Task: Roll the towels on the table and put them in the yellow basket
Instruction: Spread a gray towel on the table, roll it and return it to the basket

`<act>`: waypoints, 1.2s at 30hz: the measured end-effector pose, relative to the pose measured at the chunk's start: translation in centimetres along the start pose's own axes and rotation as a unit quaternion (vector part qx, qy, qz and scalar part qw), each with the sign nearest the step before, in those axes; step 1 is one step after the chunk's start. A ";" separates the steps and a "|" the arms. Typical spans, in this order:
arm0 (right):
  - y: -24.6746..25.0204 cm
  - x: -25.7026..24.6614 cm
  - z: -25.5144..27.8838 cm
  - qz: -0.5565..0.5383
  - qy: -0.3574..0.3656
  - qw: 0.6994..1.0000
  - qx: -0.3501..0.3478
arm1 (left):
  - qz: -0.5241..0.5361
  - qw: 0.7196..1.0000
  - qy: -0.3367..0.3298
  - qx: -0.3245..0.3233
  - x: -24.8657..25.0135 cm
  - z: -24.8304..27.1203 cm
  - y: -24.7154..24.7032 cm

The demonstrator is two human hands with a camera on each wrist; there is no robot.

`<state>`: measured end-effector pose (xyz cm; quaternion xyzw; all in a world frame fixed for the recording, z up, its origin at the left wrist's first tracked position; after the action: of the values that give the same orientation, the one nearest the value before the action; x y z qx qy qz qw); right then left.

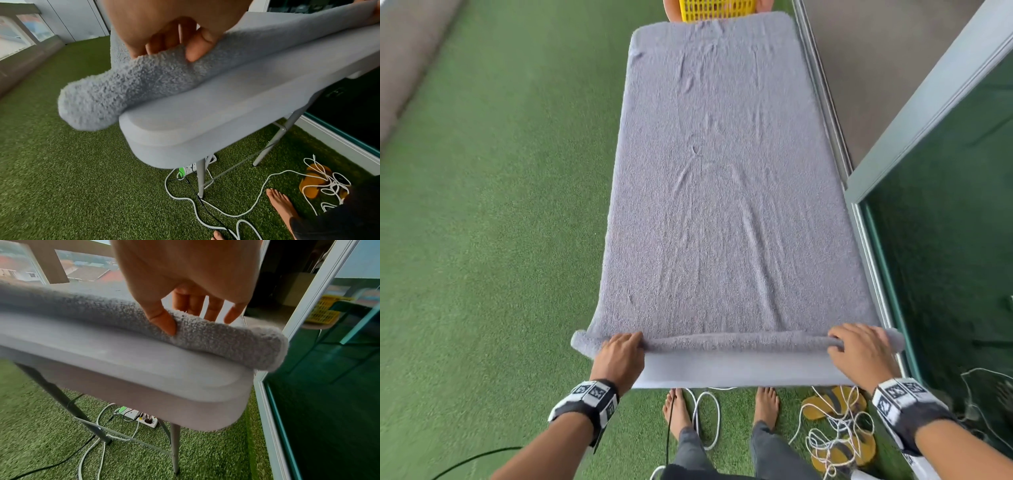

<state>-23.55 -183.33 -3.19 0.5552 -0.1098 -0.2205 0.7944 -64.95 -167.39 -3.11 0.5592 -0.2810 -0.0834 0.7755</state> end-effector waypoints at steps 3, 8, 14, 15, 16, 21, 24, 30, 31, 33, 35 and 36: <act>0.7 0.5 -0.5 -0.025 -0.007 1.000 -0.004 | -0.012 1.000 -0.014 -0.003 -1.2 0.0 0.1; 0.4 0.0 0.8 -0.116 0.025 0.988 0.100 | -0.005 0.996 -0.004 0.092 -0.8 2.0 -0.2; -2.0 0.3 2.7 -0.058 0.014 0.996 0.059 | -0.027 0.998 -0.017 0.045 0.3 4.1 -1.7; -1.7 0.2 2.0 -0.053 0.013 0.997 0.051 | -0.025 0.998 -0.017 0.051 0.2 3.6 -1.4; -1.3 0.1 1.4 -0.047 0.017 0.998 0.048 | -0.029 0.998 -0.019 0.060 0.3 3.0 -1.0; -0.9 0.3 0.8 -0.061 0.010 0.998 0.034 | -0.028 0.999 -0.007 0.037 0.1 1.9 -0.5; -0.9 0.4 1.9 -0.038 0.018 0.999 0.021 | -0.017 1.000 -0.008 0.015 0.1 1.7 0.0; -0.3 0.7 1.9 -0.080 0.006 0.993 0.085 | -0.033 0.997 0.022 0.065 -1.4 0.8 0.0; -0.8 0.4 2.4 -0.073 0.027 0.993 0.085 | -0.038 0.997 0.005 0.068 -1.0 1.4 -0.4; -2.6 0.5 3.6 -0.051 0.046 0.996 0.059 | -0.038 0.997 -0.025 0.065 -0.2 2.8 -1.4; -3.2 0.9 3.9 -0.046 0.024 0.998 0.033 | -0.021 0.998 -0.019 0.050 0.0 3.5 -1.4; -2.8 1.0 3.7 -0.042 0.007 0.999 0.031 | -0.019 0.999 -0.015 0.046 0.0 3.4 -1.2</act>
<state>-24.86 -187.68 -4.55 0.5853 -0.0873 -0.2462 0.7676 -66.54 -170.65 -3.44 0.5981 -0.2852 -0.0938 0.7430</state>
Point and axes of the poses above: each hand's wrist, its own z-axis away from the middle knuckle, its own y-axis out of the back of the hand, x = y × z, the point moved 7 cm from there along -z, towards the middle knuckle, and after that the axes turned 4 degrees about -y, right-handed, at the moved point
